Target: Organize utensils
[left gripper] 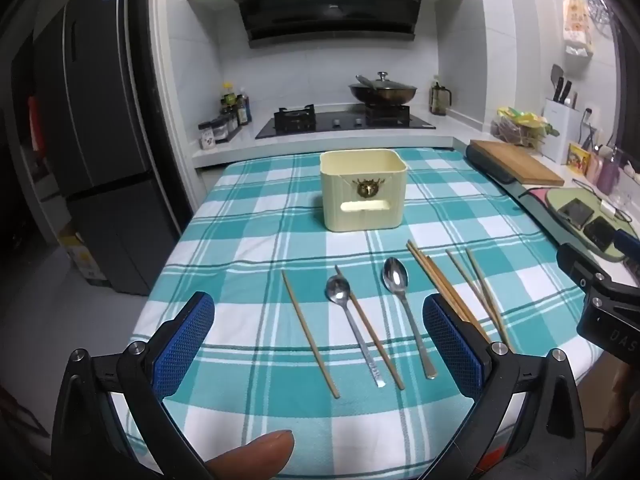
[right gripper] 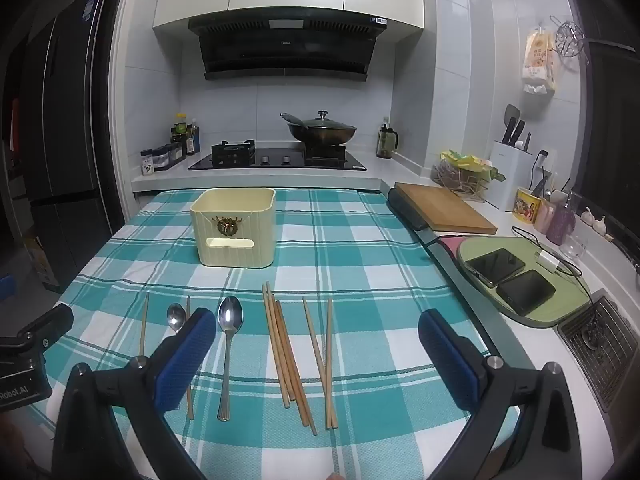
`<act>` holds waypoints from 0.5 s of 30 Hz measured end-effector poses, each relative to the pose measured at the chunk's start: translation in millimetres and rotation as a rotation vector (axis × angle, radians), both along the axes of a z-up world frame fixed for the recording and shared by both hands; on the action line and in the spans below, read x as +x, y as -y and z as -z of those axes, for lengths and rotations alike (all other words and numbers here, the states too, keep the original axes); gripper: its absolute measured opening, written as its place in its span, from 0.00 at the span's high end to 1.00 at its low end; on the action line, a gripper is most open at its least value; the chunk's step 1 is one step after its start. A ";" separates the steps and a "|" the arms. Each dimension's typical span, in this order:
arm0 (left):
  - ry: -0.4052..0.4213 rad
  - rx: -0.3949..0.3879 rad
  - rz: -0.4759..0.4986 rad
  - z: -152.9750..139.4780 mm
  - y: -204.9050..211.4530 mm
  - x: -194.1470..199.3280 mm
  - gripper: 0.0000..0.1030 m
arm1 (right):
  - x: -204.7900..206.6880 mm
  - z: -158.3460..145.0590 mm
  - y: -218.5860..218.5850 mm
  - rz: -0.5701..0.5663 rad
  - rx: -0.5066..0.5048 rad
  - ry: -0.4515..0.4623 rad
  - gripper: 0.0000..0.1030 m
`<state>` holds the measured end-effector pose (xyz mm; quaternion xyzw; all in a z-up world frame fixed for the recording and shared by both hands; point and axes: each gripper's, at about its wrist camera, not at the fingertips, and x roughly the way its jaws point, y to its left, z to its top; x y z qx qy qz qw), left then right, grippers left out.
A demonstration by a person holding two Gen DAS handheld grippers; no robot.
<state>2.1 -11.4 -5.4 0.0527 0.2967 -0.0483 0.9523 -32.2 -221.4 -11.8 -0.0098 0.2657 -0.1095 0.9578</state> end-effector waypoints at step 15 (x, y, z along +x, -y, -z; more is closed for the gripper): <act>-0.008 -0.018 0.014 1.3 -2.1 3.5 0.00 | 0.7 0.5 1.0 0.000 -0.002 0.004 0.00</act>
